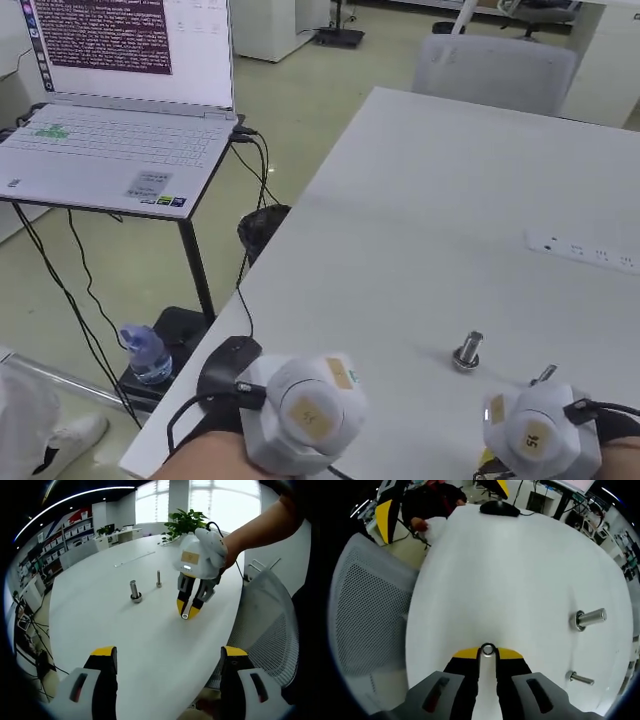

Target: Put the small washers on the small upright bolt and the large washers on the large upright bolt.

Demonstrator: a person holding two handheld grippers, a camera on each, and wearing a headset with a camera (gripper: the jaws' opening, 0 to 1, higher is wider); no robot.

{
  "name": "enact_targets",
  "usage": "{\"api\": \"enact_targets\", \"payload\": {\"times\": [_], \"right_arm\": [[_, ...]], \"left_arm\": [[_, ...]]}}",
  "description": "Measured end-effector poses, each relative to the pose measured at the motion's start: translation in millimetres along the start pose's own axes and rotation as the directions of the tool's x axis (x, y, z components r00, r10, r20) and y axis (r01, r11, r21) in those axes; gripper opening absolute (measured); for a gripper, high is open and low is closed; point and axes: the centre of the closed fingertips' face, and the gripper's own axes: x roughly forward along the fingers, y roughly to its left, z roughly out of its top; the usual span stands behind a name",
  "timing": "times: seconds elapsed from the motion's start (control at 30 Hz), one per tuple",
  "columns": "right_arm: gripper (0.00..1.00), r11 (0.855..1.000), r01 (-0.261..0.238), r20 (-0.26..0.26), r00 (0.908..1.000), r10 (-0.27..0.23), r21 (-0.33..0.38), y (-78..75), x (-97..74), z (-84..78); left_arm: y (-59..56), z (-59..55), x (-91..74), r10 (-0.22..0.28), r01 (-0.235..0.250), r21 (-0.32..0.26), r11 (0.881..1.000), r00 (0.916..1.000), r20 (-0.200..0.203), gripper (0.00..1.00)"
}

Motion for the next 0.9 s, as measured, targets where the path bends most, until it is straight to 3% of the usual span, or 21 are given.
{"api": "enact_targets", "payload": {"times": [0.37, 0.6, 0.9], "right_arm": [[0.12, 0.996, 0.018, -0.002, 0.9998, -0.018, 0.082, -18.4, -22.3, -28.7], [0.12, 0.989, 0.041, -0.009, 0.9992, -0.040, 0.145, -33.6, -36.9, -53.8], [0.12, 0.978, 0.069, -0.025, 0.9976, -0.065, 0.198, -57.9, -56.1, -72.5]], "left_arm": [[-4.3, 5.7, 4.5, -0.005, 0.005, 0.015, 1.000, 1.0000, 0.006, 0.84], [-2.7, 7.8, 6.9, -0.005, 0.005, 0.021, 1.000, 1.0000, 0.005, 0.84], [-2.7, 7.9, 9.7, -0.012, 0.012, 0.029, 1.000, 0.9999, -0.007, 0.83]]}}
